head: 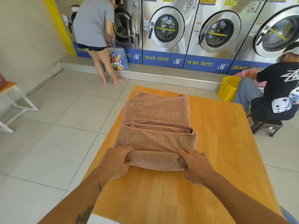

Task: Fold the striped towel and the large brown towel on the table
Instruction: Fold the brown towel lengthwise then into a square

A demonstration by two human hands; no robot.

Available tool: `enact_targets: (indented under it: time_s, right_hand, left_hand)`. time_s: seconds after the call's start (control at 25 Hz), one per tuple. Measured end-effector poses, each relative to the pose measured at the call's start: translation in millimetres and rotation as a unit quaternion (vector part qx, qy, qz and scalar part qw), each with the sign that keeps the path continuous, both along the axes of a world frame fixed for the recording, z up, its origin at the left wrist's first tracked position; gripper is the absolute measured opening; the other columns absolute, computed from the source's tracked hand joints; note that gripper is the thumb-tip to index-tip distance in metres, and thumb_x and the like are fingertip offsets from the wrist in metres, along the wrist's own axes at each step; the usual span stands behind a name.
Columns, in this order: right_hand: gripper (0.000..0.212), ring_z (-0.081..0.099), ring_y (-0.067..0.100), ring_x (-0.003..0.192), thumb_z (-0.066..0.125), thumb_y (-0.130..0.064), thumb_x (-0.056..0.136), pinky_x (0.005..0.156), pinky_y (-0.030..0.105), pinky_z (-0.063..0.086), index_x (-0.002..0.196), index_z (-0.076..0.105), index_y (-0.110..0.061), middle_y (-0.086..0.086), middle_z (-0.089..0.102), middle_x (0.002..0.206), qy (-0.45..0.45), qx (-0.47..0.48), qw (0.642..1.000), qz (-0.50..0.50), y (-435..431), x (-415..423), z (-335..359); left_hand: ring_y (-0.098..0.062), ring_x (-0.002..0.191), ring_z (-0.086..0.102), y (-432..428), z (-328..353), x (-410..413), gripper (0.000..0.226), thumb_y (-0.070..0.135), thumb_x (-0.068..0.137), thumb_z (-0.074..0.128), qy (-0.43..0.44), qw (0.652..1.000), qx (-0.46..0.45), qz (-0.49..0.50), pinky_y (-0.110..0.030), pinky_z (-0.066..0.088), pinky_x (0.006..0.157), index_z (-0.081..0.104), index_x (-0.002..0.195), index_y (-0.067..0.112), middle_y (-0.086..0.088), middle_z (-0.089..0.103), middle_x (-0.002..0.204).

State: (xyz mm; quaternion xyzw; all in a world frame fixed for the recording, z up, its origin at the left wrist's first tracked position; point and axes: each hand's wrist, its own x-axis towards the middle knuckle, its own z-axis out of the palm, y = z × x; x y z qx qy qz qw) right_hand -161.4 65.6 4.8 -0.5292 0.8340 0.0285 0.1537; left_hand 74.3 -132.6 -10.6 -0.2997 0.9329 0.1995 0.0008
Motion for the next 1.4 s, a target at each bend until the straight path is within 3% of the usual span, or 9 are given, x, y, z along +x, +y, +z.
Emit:
enact_targets:
  time_s: [0.16, 0.28, 0.4, 0.56, 0.68, 0.88, 1.2, 1.28, 1.4]
  right_hand:
    - [0.087, 0.056, 0.023, 0.120, 0.060, -0.022, 0.085, 0.087, 0.038, 0.051, 0.150, 0.009, -0.049, -0.009, 0.037, 0.153, -0.116, -0.011, 0.993, 0.016, 24.4, -18.4, 21.4]
    - [0.092, 0.048, 0.021, 0.132, 0.057, -0.037, 0.081, 0.097, 0.041, 0.046, 0.149, 0.000, -0.055, -0.014, 0.030, 0.157, -0.095, 0.007, 0.993, 0.070, 30.5, -26.2, 45.3]
    - [0.082, 0.050, 0.019, 0.126, 0.049, -0.030, 0.074, 0.097, 0.041, 0.043, 0.147, 0.019, -0.054, -0.014, 0.043, 0.144, -0.080, -0.047, 0.993, 0.079, 22.2, -29.9, 72.8]
    - [0.075, 0.055, 0.023, 0.105, 0.055, -0.014, 0.079, 0.080, 0.035, 0.046, 0.146, 0.034, -0.037, -0.005, 0.047, 0.121, -0.089, -0.174, 0.981, 0.004, -12.9, -52.5, 93.8]
    - [0.079, 0.050, 0.019, 0.094, 0.056, -0.010, 0.079, 0.074, 0.032, 0.042, 0.148, 0.030, -0.040, -0.008, 0.039, 0.116, -0.087, -0.202, 0.975, -0.019, -46.5, -73.5, 92.6]
    - [0.073, 0.057, 0.026, 0.104, 0.051, -0.012, 0.081, 0.077, 0.041, 0.053, 0.144, 0.031, -0.043, -0.002, 0.044, 0.125, -0.063, -0.169, 0.982, -0.056, -103.3, -113.4, 79.6]
    - [0.063, 0.057, 0.028, 0.101, 0.050, -0.015, 0.089, 0.073, 0.041, 0.052, 0.144, 0.030, -0.036, 0.001, 0.045, 0.125, 0.001, -0.085, 0.990, -0.114, -196.5, -188.7, 32.6]
    - [0.061, 0.055, 0.032, 0.113, 0.049, -0.016, 0.090, 0.081, 0.044, 0.052, 0.146, 0.030, -0.035, 0.003, 0.045, 0.130, 0.014, -0.049, 0.991, -0.122, -208.7, -198.7, 12.8]
    - [0.066, 0.031, 0.032, 0.139, 0.046, -0.021, 0.089, 0.107, 0.049, 0.040, 0.151, 0.027, -0.034, 0.005, 0.036, 0.150, 0.021, 0.027, 0.992, -0.125, -217.4, -208.0, -20.4]
  left_hand:
    - [-0.003, 0.099, 0.057, 26.8, 4.0, 28.7, 0.040, 0.033, 0.086, 0.058, 0.068, 0.996, 0.053, 0.020, -0.028, 0.051, 0.083, 0.053, 0.124, 0.045, 0.027, 0.059, 0.112]
    - [0.002, 0.111, 0.048, 35.7, 20.6, 36.6, 0.062, 0.027, 0.089, 0.057, 0.115, 0.993, 0.023, 0.026, -0.024, 0.046, 0.095, 0.038, 0.145, 0.045, 0.030, 0.048, 0.128]
    - [0.003, 0.105, 0.053, 28.6, 38.0, 28.1, 0.058, 0.023, 0.085, 0.055, 0.223, 0.972, -0.055, 0.052, -0.017, 0.045, 0.088, 0.046, 0.141, 0.036, 0.023, 0.054, 0.127]
    - [-0.007, 0.102, 0.057, -8.6, 53.3, -2.7, 0.046, 0.024, 0.089, 0.054, 0.314, 0.941, -0.095, 0.085, -0.021, 0.049, 0.085, 0.055, 0.134, 0.018, 0.007, 0.057, 0.122]
    - [-0.009, 0.104, 0.057, -51.2, 51.7, -35.0, 0.043, 0.030, 0.091, 0.052, 0.323, 0.939, -0.094, 0.077, -0.024, 0.050, 0.086, 0.057, 0.133, 0.020, 0.004, 0.054, 0.126]
    - [-0.003, 0.098, 0.053, -125.0, 30.3, -93.0, 0.035, 0.018, 0.095, 0.059, 0.313, 0.946, -0.074, 0.049, -0.023, 0.049, 0.082, 0.060, 0.129, 0.021, 0.007, 0.053, 0.125]
    - [-0.003, 0.102, 0.050, -221.7, -21.0, -184.9, 0.025, 0.018, 0.097, 0.058, 0.274, 0.957, 0.010, 0.092, -0.023, 0.041, 0.088, 0.064, 0.121, 0.021, 0.008, 0.051, 0.124]
    - [-0.005, 0.102, 0.050, -233.8, -42.2, -201.8, 0.026, 0.022, 0.098, 0.055, 0.233, 0.965, 0.048, 0.112, -0.026, 0.043, 0.090, 0.062, 0.123, 0.023, 0.008, 0.049, 0.126]
    - [-0.013, 0.109, 0.055, -239.8, -70.2, -212.0, 0.030, 0.024, 0.100, 0.052, 0.199, 0.970, 0.076, 0.121, -0.025, 0.041, 0.090, 0.060, 0.128, 0.022, 0.006, 0.052, 0.126]
